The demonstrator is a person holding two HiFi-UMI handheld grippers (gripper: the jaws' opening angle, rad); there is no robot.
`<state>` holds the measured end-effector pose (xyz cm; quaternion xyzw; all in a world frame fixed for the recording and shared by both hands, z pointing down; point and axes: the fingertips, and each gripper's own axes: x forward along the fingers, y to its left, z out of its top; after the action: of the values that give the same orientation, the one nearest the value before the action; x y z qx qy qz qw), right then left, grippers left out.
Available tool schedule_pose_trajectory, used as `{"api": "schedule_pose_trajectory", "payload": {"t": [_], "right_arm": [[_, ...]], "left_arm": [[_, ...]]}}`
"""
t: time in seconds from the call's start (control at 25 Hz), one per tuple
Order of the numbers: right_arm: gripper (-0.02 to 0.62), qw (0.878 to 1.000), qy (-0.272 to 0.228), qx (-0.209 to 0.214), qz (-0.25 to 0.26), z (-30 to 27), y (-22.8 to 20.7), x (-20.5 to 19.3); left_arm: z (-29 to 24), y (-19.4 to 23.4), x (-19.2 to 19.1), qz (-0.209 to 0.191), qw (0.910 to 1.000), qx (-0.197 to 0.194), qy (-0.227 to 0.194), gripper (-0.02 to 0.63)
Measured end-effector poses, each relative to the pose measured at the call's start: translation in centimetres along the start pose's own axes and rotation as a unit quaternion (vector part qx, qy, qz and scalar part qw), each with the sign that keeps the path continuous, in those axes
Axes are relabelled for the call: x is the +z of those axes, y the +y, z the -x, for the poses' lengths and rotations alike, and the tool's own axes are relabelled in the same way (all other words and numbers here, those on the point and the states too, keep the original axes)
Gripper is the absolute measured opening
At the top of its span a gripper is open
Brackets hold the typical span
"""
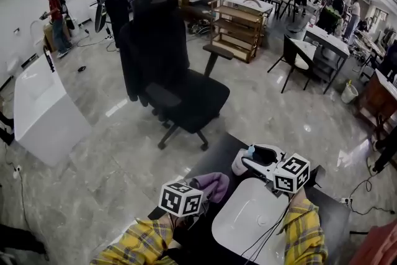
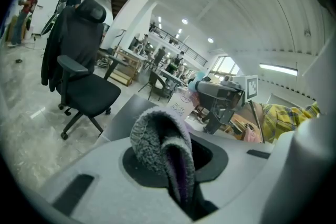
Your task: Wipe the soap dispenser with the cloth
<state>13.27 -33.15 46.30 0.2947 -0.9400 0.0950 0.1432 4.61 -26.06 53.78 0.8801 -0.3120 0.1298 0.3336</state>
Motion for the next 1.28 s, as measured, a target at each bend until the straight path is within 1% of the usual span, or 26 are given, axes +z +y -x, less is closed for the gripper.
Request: {"api": "schedule_pose_trajectory", "payload": {"t": [0.04, 0.16, 0.2, 0.28, 0.36, 0.48, 0.72, 0.92, 1.12, 1.28], "right_arm": [[0.207, 1.000, -0.003, -0.001, -0.003, 0.0, -0.2, 0.1], [0.174, 1.000, -0.011, -0.009, -0.002, -0.1, -0.5, 0.4], [0.159, 1.000, -0.014, -0.010, -0.003, -0.1, -0.5, 0.5], [0.107, 1.000, -0.023, -0.012, -0.011, -0.3, -0.4, 0.6], [0.106, 0.999, -0.031, -0.017, -0.025, -0.5, -0.5, 0.7], [0.106, 0.997, -0.043, -0.038, -0.047, -0.5, -0.6, 0.6], [0.106, 0.993, -0.052, -0.077, -0.070, -0.3, -0.2, 0.2], [0.106, 0.987, -0.060, -0.119, -0.094, -0.4, -0.2, 0.3], [0.106, 0.980, -0.060, -0.156, -0.109, -0.4, 0.1, 0.1], [0.106, 0.975, -0.065, -0.168, -0.131, -0.2, 0.4, -0.1]], "left_arm": [[0.0, 0.0, 0.2, -0.002, 1.0000, 0.000, -0.002, 0.057], [-0.3, -0.1, 0.5, -0.004, 1.0000, 0.000, -0.004, 0.057], [-0.5, -0.3, 0.5, -0.003, 1.0000, -0.001, -0.004, 0.057], [-0.9, -0.4, 0.5, -0.004, 1.0000, -0.002, -0.004, 0.057], [-1.1, -0.3, 0.7, -0.006, 1.0000, 0.002, -0.006, 0.057], [-1.3, 0.1, 1.2, -0.006, 0.9998, 0.011, -0.015, 0.057], [-1.3, 0.4, 2.7, 0.001, 0.9985, 0.022, -0.049, 0.057], [-0.9, 1.0, 5.0, 0.020, 0.9953, 0.032, -0.089, 0.057], [-0.9, 0.9, 6.3, 0.028, 0.9932, 0.030, -0.109, 0.057], [-0.7, 0.3, 6.9, 0.063, 0.9880, 0.027, -0.138, 0.057]]}}
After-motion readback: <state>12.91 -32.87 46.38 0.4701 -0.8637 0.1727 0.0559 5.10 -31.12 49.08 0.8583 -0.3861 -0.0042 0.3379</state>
